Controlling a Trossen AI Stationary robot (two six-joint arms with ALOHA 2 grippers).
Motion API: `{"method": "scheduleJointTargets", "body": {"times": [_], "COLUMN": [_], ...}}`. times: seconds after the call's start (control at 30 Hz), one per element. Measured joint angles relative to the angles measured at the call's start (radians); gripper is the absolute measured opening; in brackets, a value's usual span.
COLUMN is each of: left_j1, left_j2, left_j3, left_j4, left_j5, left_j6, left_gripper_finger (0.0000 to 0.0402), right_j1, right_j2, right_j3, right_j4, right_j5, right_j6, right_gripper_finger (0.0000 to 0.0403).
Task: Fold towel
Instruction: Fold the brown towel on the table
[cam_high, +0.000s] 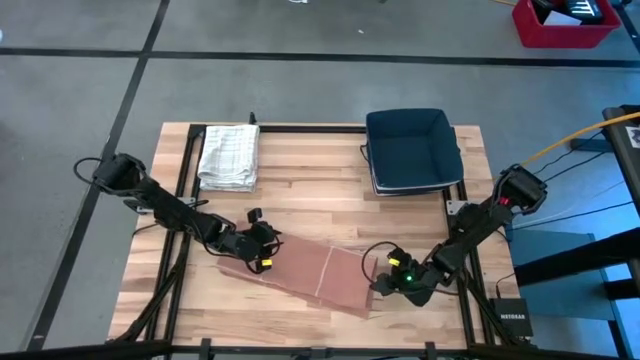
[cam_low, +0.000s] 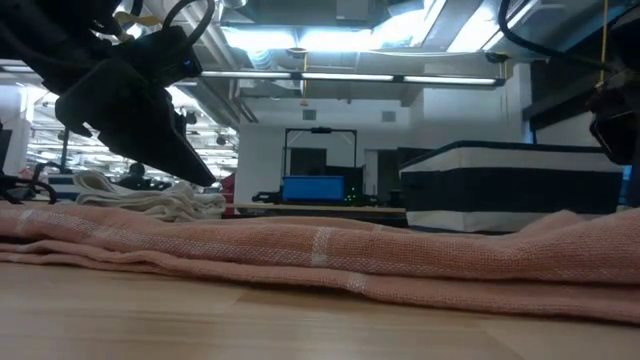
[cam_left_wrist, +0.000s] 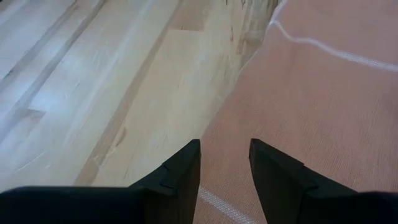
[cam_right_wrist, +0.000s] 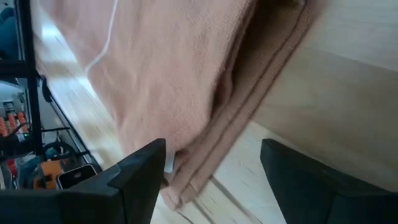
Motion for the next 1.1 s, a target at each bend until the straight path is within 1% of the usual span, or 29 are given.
{"method": "scheduleJointTargets", "body": {"times": [0.13,0.4,0.77,0.87,0.97,1.1], "left_j1": [0.0,0.0,0.0,0.0,0.0,0.0], "left_j2": [0.0,0.0,0.0,0.0,-0.001,-0.001], "left_j3": [0.0,0.0,0.0,0.0,0.0,0.0], "left_j4": [0.002,0.007,0.029,0.03,0.03,0.03], "left_j5": [0.0,0.0,0.0,0.0,0.0,0.0], "left_j6": [0.0,0.0,0.005,0.006,0.005,0.004], "left_gripper_finger": [0.013,0.013,0.013,0.013,0.013,0.013], "right_j1": [-0.027,-0.07,-0.078,-0.077,-0.081,-0.082], "right_j2": [0.009,0.069,0.097,0.123,0.157,0.169], "right_j3": [0.001,0.028,0.029,0.025,0.028,0.031], "right_j4": [-0.011,0.024,0.074,0.127,0.209,0.222], "right_j5": [-0.044,-0.031,0.052,0.079,0.09,0.131], "right_j6": [0.003,0.007,0.006,-0.01,-0.032,-0.026], "right_gripper_finger": [0.027,0.027,0.0269,0.0259,0.0239,0.0215]}}
